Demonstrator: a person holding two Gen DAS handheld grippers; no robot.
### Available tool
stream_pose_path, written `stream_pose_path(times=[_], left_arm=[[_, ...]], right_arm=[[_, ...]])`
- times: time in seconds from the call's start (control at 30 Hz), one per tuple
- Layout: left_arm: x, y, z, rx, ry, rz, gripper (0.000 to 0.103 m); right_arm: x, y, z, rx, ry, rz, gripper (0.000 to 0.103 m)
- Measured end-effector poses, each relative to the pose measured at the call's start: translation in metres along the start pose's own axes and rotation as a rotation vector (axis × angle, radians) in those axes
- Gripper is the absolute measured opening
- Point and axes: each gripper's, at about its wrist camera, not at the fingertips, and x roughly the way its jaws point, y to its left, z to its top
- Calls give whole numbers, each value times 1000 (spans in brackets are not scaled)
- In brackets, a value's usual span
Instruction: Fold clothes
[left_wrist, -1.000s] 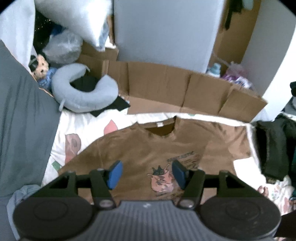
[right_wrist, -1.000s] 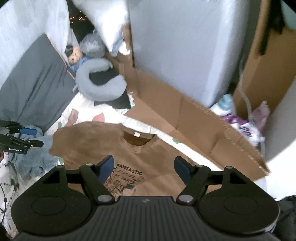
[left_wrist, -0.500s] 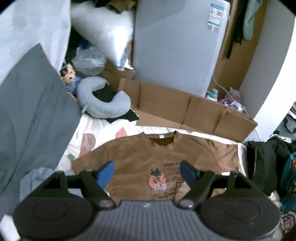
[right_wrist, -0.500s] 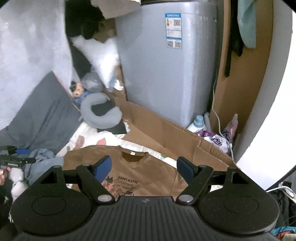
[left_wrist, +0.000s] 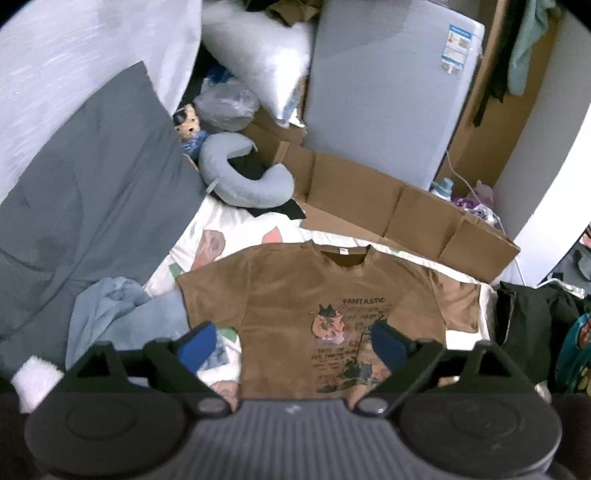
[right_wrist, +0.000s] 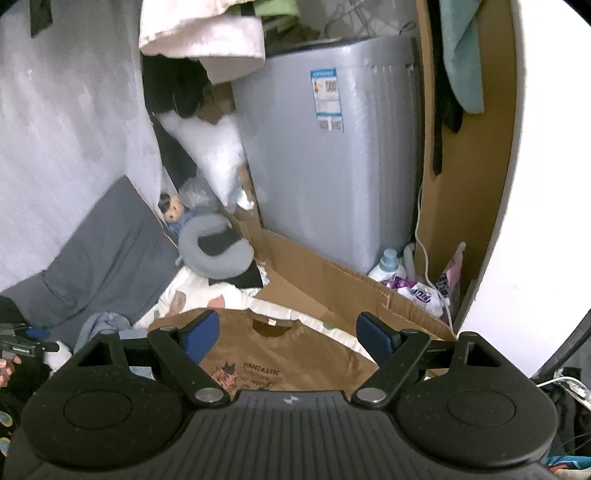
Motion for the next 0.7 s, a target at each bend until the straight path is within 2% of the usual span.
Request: stream_pose_path(times=[0.23,0.33,0.57,0.7], left_arm=[[10,24,-42,-44,-9,21,94],[15,36,-62,-62,1,27,94],[25,54,-102,-106,-41,64,94],[35,63,-125,-149,-24,65,94]], right_arm=[[0,-14,-79,-29,-5,-23,88],[9,-16,-112,-21,6,3,88],[11,-17,-179,13,-53,20,88],[19,-18,-214,34,-58,7,88]])
